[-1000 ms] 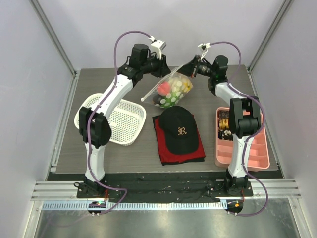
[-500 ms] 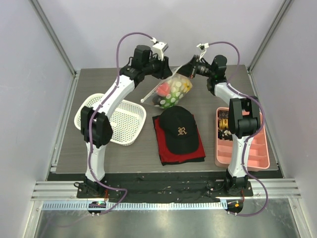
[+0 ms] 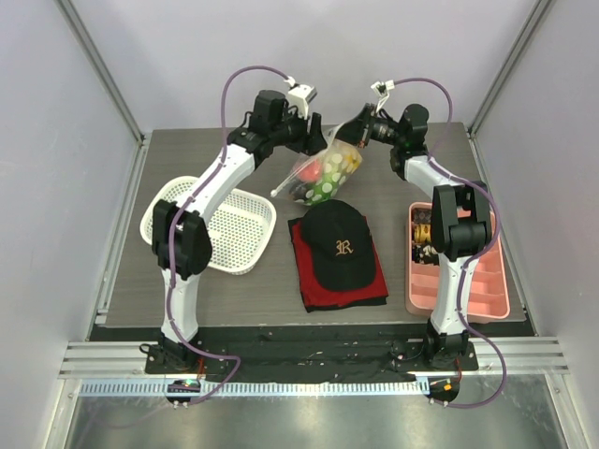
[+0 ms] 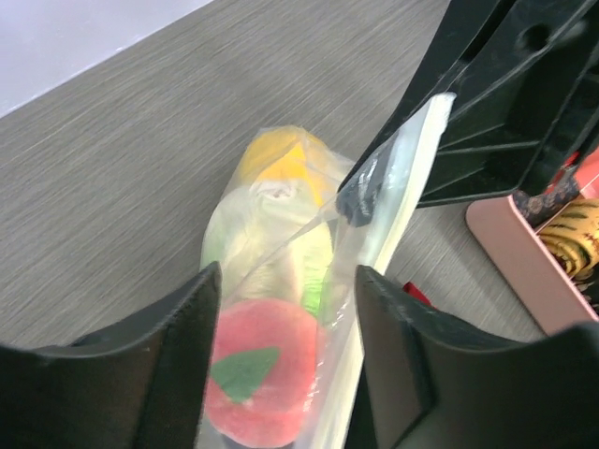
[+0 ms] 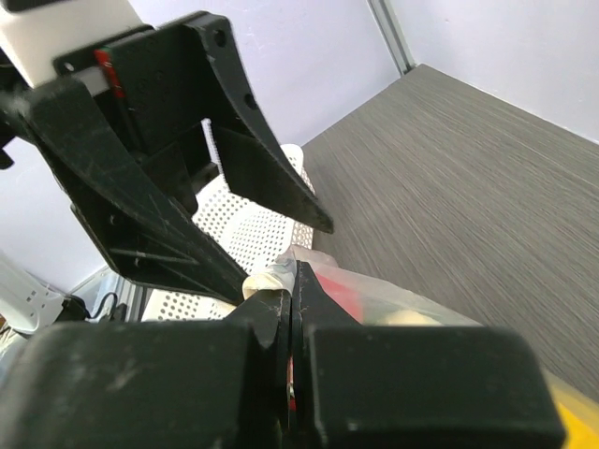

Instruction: Open the zip-top bag and remove the fake food

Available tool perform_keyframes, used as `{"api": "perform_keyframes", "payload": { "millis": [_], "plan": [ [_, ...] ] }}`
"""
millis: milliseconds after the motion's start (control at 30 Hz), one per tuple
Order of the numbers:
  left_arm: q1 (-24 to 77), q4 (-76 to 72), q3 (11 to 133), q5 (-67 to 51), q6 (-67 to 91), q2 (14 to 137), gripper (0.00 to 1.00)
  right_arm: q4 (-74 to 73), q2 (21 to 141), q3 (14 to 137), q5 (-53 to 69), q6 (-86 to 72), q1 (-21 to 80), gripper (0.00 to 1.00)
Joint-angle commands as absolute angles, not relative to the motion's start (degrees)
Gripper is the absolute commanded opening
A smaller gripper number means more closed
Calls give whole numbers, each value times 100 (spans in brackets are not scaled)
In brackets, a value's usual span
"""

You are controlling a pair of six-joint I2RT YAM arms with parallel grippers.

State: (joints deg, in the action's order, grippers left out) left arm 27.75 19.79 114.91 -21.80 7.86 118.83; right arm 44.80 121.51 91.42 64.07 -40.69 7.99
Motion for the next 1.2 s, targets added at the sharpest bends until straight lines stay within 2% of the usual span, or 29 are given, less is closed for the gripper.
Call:
{"api": "perform_keyframes", "payload": {
  "millis": [0,333,467,500,600,700,733,767,800,867,900,933,1000,1067,1167],
  "plan": [
    [2813,1811,11190,-2171,773,11417,63,4975,12023,9316,6434,-4245,853,1],
    [2821,1802,10609,-1785,607,11119,66,5115,12120,9387,6469,-4438,861,1],
    [2812,1749,10485,-1574,589,11013,59,5159,12120,9352,6469,-4473,861,2],
    [2812,1766,10485,-1478,571,11021,56,5177,12129,9352,6469,-4482,870,1],
    [2812,1881,10564,-1345,563,11074,38,5168,12111,9334,6451,-4474,888,2],
    [2804,2021,10696,-1327,571,11127,5,5098,12085,9308,6346,-4465,914,1],
    [2804,2048,10731,-1318,615,11136,0,4976,12059,9316,6250,-4421,923,1],
    [2804,2091,10818,-1327,624,11127,0,4400,12006,9360,6066,-4334,940,2],
    [2804,2170,10880,-1371,650,11136,0,3881,11858,9413,5560,-3968,949,12],
    [2804,2346,11056,-1336,799,11188,0,2391,11708,9562,5090,-3588,1071,18],
    [2795,2425,11248,-1371,869,11215,0,2060,11620,9658,4767,-3238,1133,32],
    [2760,2548,11302,-1406,948,11206,0,1709,11436,9677,4494,-3078,1203,41],
    [2716,2584,11408,-1546,1291,11206,0,627,11207,9712,3871,-2883,1283,57],
    [2602,2532,11391,-1756,1746,11180,0,-353,10873,9633,2606,-3224,1274,72],
    [2418,2226,11207,-2186,2562,11153,0,-948,10574,9432,2047,-3831,1257,79]
  ]
}}
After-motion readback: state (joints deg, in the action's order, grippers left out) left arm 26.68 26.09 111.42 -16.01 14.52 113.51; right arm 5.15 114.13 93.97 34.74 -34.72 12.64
